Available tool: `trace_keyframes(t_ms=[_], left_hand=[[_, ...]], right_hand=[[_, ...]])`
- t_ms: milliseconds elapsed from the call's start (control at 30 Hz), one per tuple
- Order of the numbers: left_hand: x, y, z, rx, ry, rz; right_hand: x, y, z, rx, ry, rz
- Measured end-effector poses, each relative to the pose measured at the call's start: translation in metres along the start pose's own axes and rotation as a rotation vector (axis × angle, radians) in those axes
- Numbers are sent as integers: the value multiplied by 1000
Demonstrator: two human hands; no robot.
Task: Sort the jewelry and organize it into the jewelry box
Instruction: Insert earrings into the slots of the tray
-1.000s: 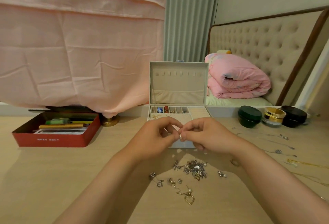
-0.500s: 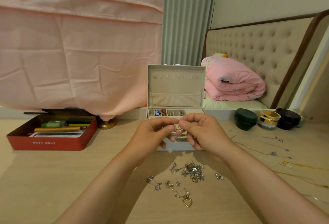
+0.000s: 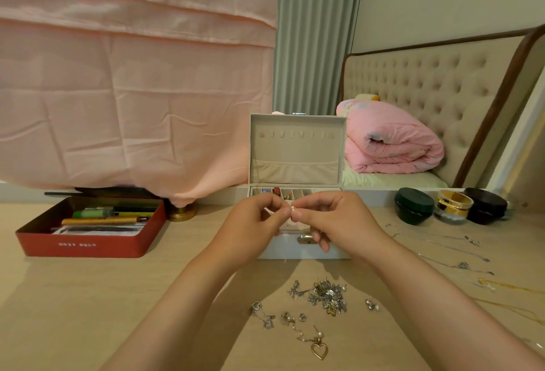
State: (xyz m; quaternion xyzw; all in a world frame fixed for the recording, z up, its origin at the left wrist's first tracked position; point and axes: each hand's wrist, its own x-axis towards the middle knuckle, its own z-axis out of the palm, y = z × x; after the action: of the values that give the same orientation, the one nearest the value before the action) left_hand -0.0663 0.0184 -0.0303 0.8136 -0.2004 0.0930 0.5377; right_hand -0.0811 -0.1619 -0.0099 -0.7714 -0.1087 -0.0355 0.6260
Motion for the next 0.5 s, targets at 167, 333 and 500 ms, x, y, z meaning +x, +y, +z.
trace_keyframes(t_ms=[167, 333, 500], left_hand=[[21, -9, -17, 63, 103, 38], [40, -47, -30, 415, 202, -37], [45, -63, -30, 446, 146, -35]], right_hand=[[38, -5, 7, -149, -10, -36], [81, 5, 15, -406, -52, -96], [107, 19, 24, -503, -118, -112]])
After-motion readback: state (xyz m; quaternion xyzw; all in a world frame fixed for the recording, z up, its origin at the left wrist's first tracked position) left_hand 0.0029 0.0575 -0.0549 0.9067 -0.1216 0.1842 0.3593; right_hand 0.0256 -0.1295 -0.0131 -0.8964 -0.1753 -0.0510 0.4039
